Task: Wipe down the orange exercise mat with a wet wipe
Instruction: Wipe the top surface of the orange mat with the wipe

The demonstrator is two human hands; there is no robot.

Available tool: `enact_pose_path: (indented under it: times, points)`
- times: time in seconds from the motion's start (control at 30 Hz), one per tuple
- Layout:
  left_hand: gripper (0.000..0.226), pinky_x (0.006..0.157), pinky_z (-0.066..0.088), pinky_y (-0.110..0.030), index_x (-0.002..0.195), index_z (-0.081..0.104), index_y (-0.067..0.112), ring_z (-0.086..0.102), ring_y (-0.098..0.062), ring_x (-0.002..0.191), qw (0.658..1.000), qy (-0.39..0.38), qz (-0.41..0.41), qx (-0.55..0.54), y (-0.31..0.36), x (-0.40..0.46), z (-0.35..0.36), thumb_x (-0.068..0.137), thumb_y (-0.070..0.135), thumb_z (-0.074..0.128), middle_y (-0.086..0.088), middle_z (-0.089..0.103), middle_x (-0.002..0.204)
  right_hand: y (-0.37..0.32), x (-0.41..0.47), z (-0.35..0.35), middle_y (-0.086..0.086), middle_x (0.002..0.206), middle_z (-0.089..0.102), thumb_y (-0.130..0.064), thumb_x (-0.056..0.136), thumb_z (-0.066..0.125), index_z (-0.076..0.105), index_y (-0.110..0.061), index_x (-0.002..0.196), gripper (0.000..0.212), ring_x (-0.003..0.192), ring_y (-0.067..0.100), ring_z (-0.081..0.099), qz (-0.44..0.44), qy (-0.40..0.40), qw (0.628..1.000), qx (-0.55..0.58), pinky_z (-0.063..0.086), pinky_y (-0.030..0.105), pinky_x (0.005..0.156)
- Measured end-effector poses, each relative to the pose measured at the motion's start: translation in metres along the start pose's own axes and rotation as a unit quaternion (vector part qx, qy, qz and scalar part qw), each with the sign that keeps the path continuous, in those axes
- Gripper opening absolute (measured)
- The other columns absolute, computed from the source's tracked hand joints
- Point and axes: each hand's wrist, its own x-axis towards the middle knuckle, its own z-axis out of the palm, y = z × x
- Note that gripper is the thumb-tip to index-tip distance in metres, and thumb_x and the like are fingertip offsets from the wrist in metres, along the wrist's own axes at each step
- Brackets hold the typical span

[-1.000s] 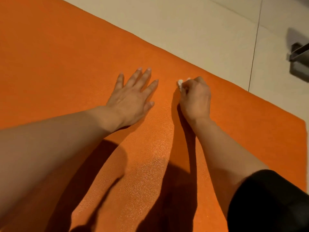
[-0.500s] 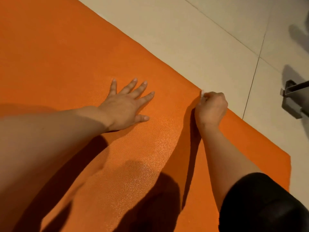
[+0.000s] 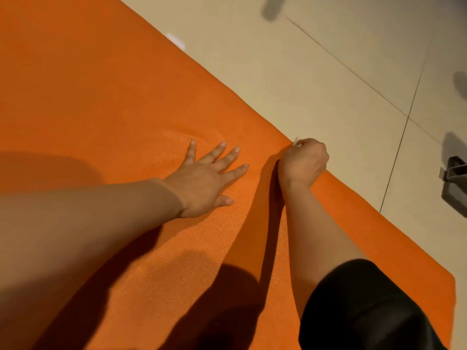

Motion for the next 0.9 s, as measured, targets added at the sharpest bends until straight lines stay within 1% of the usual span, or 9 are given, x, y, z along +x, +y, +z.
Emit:
enact_pose_path:
  times: [0.1, 0.2, 0.27, 0.4, 0.47, 0.6, 0.7, 0.8, 0.9]
  points:
    - [0.073, 0.111, -0.012, -0.065, 0.15, -0.016, 0.037, -0.034, -0.021, 0.14, 1.0, 0.0, -0.004, -0.003, 0.001, 0.0, 0.0, 0.098, 0.053, 0.033, 0.004, -0.033, 0.155, -0.037, -0.001, 0.023, 0.009, 0.084, 0.056, -0.007, 0.095, 0.044, 0.039, -0.019, 0.06, 0.037, 0.068, 0.021, 0.044, -0.097, -0.062, 0.993, 0.025, 0.029, 0.025, 0.06]
    - [0.073, 0.111, -0.013, -0.064, 0.149, -0.016, 0.038, -0.034, -0.02, 0.14, 1.0, 0.002, -0.004, -0.009, 0.0, -0.001, 0.0, 0.098, 0.054, 0.034, 0.005, -0.033, 0.154, -0.041, 0.005, 0.016, 0.016, 0.086, 0.06, -0.004, 0.093, 0.047, 0.048, -0.012, 0.059, 0.035, 0.067, 0.027, 0.048, -0.142, -0.102, 0.985, 0.004, 0.03, 0.029, 0.059]
    - [0.074, 0.111, -0.015, -0.063, 0.149, -0.017, 0.039, -0.035, -0.019, 0.14, 1.0, 0.004, -0.004, -0.013, -0.001, -0.001, 0.0, 0.098, 0.054, 0.034, 0.006, -0.033, 0.154, -0.018, 0.011, -0.001, 0.018, 0.089, 0.063, -0.001, 0.088, 0.049, 0.061, -0.004, 0.069, 0.022, 0.071, 0.032, 0.055, -0.114, -0.085, 0.989, -0.029, 0.04, 0.034, 0.059]
    - [0.075, 0.111, -0.015, -0.063, 0.15, -0.015, 0.038, -0.033, -0.019, 0.14, 1.0, 0.011, -0.001, -0.019, 0.0, 0.001, 0.001, 0.098, 0.054, 0.036, 0.006, -0.032, 0.154, 0.011, 0.013, -0.022, 0.016, 0.085, 0.062, 0.002, 0.081, 0.051, 0.063, -0.004, 0.07, 0.018, 0.071, 0.03, 0.053, 0.022, -0.018, 0.999, -0.032, 0.04, 0.032, 0.06]
    - [0.074, 0.112, -0.014, -0.063, 0.151, -0.013, 0.038, -0.031, -0.019, 0.142, 1.0, 0.018, -0.004, -0.021, -0.001, 0.001, 0.001, 0.097, 0.053, 0.037, 0.006, -0.03, 0.156, -0.008, 0.006, -0.007, 0.016, 0.087, 0.063, 0.002, 0.082, 0.049, 0.066, -0.004, 0.075, 0.019, 0.077, 0.032, 0.058, 0.001, -0.02, 1.0, -0.002, 0.04, 0.032, 0.061]
    - [0.072, 0.112, -0.011, -0.064, 0.152, -0.005, 0.037, -0.028, -0.019, 0.143, 1.0, 0.012, -0.009, -0.025, 0.001, 0.0, -0.003, 0.097, 0.052, 0.039, 0.006, -0.026, 0.157, -0.041, -0.015, 0.013, 0.019, 0.093, 0.064, -0.003, 0.09, 0.049, 0.066, -0.002, 0.076, 0.022, 0.077, 0.03, 0.058, -0.136, -0.076, 0.988, 0.019, 0.039, 0.031, 0.062]
    - [0.075, 0.113, -0.009, -0.063, 0.152, -0.005, 0.038, -0.025, -0.019, 0.144, 0.999, 0.005, -0.001, -0.034, 0.0, -0.001, -0.008, 0.096, 0.052, 0.044, 0.005, -0.023, 0.158, -0.009, -0.012, -0.004, 0.018, 0.089, 0.064, 0.0, 0.088, 0.053, 0.065, 0.001, 0.075, 0.018, 0.075, 0.033, 0.059, -0.121, -0.075, 0.989, -0.03, 0.043, 0.033, 0.061]
    - [0.084, 0.117, -0.004, -0.057, 0.153, -0.006, 0.032, -0.015, -0.017, 0.147, 0.999, 0.012, 0.01, -0.03, -0.007, -0.012, -0.015, 0.094, 0.05, 0.05, 0.002, -0.016, 0.161, 0.012, -0.02, -0.018, 0.013, 0.074, 0.054, 0.005, 0.082, 0.047, 0.05, -0.006, 0.059, 0.026, 0.064, 0.029, 0.048, -0.046, -0.031, 0.998, -0.036, 0.028, 0.03, 0.053]
    - [0.087, 0.117, 0.006, -0.057, 0.154, -0.006, 0.026, -0.004, -0.019, 0.149, 0.995, 0.045, -0.078, 0.03, -0.009, -0.029, -0.009, 0.092, 0.057, 0.047, -0.001, -0.011, 0.162, -0.028, -0.043, -0.005, 0.014, 0.081, 0.053, 0.001, 0.09, 0.043, 0.059, -0.006, 0.07, 0.026, 0.071, 0.024, 0.047, -0.073, -0.067, 0.995, 0.018, 0.026, 0.028, 0.061]
